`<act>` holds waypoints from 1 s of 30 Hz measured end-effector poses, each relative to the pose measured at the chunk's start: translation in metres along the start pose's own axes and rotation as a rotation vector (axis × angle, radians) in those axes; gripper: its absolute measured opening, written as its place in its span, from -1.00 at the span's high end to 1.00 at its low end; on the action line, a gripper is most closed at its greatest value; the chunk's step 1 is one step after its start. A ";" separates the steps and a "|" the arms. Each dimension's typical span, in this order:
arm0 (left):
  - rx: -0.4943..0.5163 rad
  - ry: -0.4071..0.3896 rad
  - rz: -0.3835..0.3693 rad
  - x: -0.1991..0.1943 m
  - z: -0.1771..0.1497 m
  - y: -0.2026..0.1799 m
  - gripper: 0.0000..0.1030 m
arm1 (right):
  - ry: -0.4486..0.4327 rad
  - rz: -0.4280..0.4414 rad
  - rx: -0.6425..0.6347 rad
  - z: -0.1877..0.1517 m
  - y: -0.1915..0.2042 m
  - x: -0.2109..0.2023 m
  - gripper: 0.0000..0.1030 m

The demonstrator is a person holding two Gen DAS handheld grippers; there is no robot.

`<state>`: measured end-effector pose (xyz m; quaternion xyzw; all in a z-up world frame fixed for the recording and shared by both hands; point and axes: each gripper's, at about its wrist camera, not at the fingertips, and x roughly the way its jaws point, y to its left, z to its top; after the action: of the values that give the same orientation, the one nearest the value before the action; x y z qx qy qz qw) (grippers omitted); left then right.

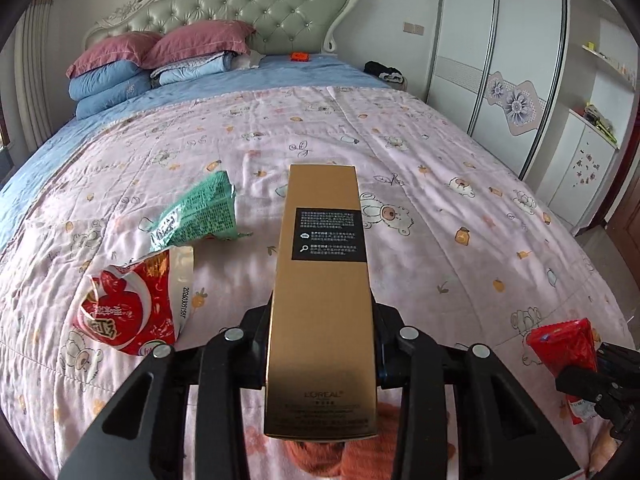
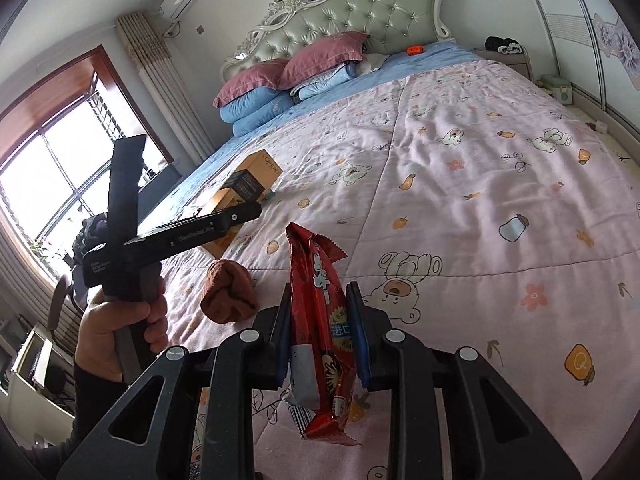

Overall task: Collect trash
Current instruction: 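Carry snack bag and brown box over the yellow bin and open both tools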

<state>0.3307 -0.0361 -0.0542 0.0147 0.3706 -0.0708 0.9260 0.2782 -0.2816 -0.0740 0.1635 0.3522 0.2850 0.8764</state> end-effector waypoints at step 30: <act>0.349 0.066 -0.273 -0.080 -0.070 -0.277 0.30 | -0.193 -0.372 0.079 -0.050 -0.082 -0.186 0.51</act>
<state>0.1865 -0.2954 -0.0430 0.1269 0.3812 -0.2581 0.8786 0.1641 -0.4558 -0.0512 0.1568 0.3016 0.0874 0.9364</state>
